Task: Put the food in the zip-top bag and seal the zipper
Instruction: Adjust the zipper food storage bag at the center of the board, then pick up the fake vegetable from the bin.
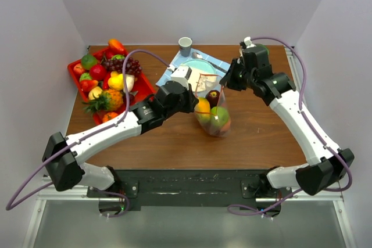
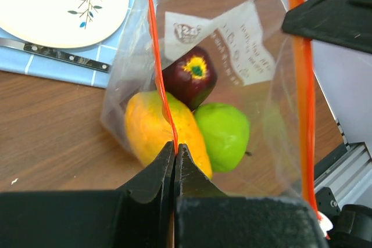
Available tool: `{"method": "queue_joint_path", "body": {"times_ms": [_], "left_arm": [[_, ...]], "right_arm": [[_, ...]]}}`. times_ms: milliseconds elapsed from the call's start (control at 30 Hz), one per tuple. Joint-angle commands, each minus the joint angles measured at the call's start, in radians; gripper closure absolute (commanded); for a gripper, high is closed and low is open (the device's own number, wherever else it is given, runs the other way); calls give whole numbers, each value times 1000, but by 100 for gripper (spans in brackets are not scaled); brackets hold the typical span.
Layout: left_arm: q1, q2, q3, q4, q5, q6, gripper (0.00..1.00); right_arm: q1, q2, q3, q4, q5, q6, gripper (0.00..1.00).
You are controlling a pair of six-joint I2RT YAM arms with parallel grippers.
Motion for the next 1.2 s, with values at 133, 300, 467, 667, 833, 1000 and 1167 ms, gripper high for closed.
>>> {"method": "queue_joint_path", "body": {"times_ms": [133,300,467,667,833,1000,1167], "left_arm": [[10,-96,-20,39,2,10,81],[23,-155,7,-39,-64,30,53],[103,-231,27,-131,-93,46,34],[364,-246,36,-208,-109,107,32],[586,-151,73,-170,-146,174,30],[738,27,135,-117,-161,289,29],[764,140,129,-105,-135,356,31]], "right_arm": [[4,-90,-66,69,-56,20,100],[4,-83,-88,99,-97,31,100],[3,-71,-80,129,-125,35,100],[3,-71,-99,173,-182,48,100],[3,-71,-91,196,-214,52,100],[3,-69,-96,201,-244,46,100],[3,-66,-114,213,-272,40,100]]}}
